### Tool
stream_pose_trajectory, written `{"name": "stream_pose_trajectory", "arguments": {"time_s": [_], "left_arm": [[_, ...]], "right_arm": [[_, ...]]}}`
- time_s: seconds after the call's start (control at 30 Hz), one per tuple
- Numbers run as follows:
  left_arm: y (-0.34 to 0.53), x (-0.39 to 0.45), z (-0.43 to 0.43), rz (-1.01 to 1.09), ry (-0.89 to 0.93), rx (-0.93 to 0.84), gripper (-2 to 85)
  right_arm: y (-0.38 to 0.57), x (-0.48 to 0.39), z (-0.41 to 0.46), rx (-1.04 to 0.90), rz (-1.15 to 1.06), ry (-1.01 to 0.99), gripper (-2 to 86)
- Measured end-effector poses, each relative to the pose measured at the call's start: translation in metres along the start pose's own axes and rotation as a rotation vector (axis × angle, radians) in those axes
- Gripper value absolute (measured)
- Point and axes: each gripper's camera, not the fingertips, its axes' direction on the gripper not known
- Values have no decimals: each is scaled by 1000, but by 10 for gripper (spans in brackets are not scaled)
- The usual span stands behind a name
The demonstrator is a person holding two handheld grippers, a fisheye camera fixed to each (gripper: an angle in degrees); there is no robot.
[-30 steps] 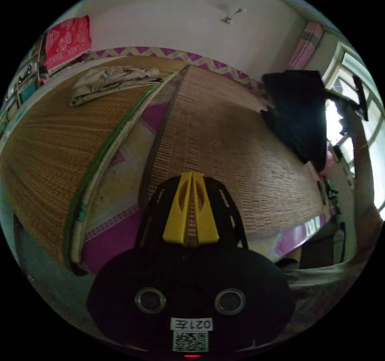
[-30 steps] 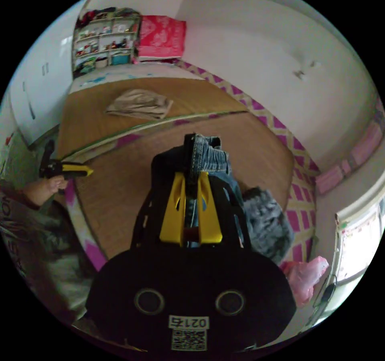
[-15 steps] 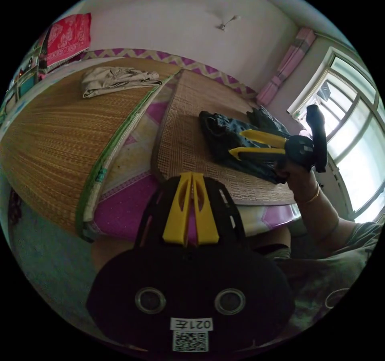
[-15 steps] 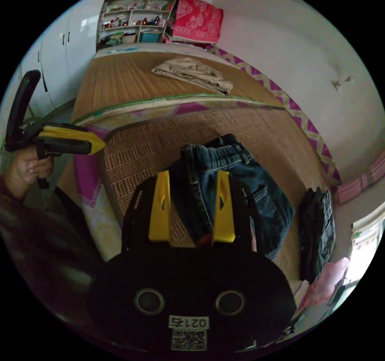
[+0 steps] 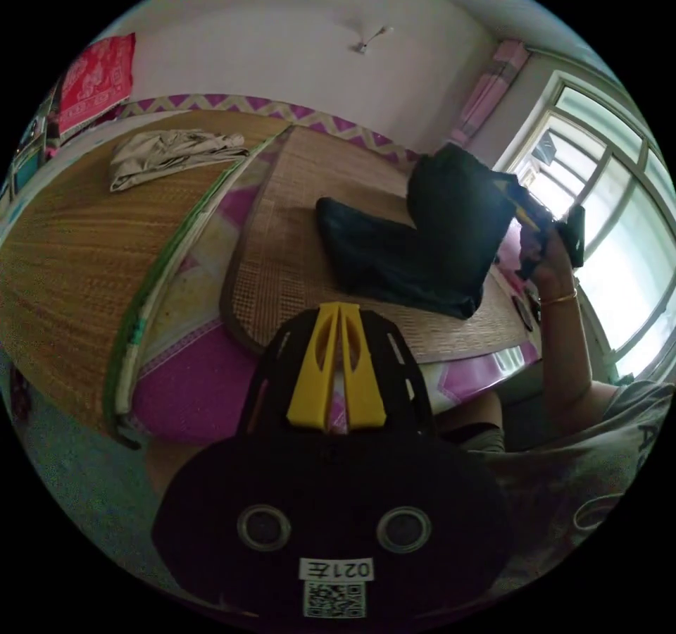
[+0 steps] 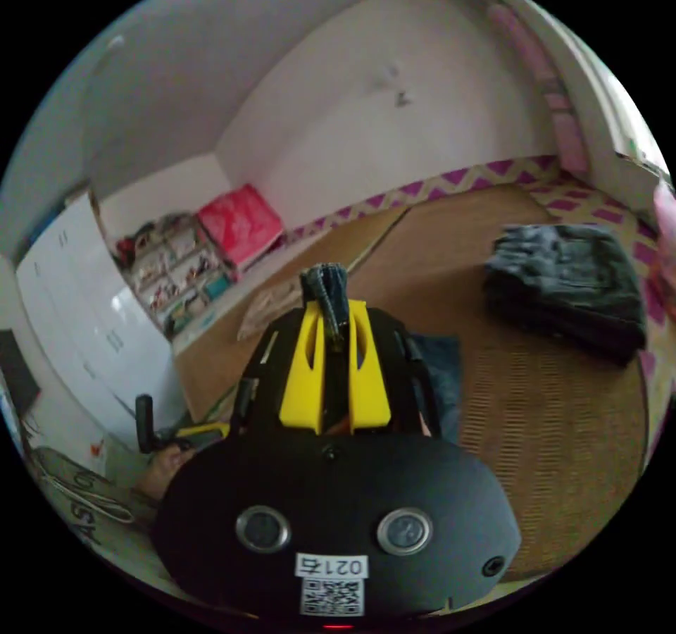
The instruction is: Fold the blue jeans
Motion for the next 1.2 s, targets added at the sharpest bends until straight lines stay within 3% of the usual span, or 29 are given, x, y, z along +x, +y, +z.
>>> {"name": "stream_pose_trajectory", "arguments": {"time_s": [0.17,0.33,0.47,0.6,0.7,0.8,0.97,1.07,1.2], "left_arm": [[-18,30,31,87,48,-49,-9],[-39,74,73,233,160,-102,-8],[-65,108,102,294,271,-131,6],[-95,153,145,390,254,-157,49],[-107,182,184,439,199,-177,76],[-112,207,217,534,86,-208,100],[-118,225,246,607,85,-305,133],[-118,232,250,651,-60,-283,105],[-134,222,249,600,-43,-292,64]], "right_arm": [[15,136,-108,122,250,233,57],[88,265,-109,-64,428,478,79],[104,224,-138,67,218,552,87],[89,162,-74,-150,-75,424,101],[93,136,-16,-299,-199,464,106],[107,134,28,-419,-230,540,110],[114,134,40,-448,-239,586,110],[114,143,40,-466,-201,546,110],[114,154,40,-485,-150,498,110]]}}
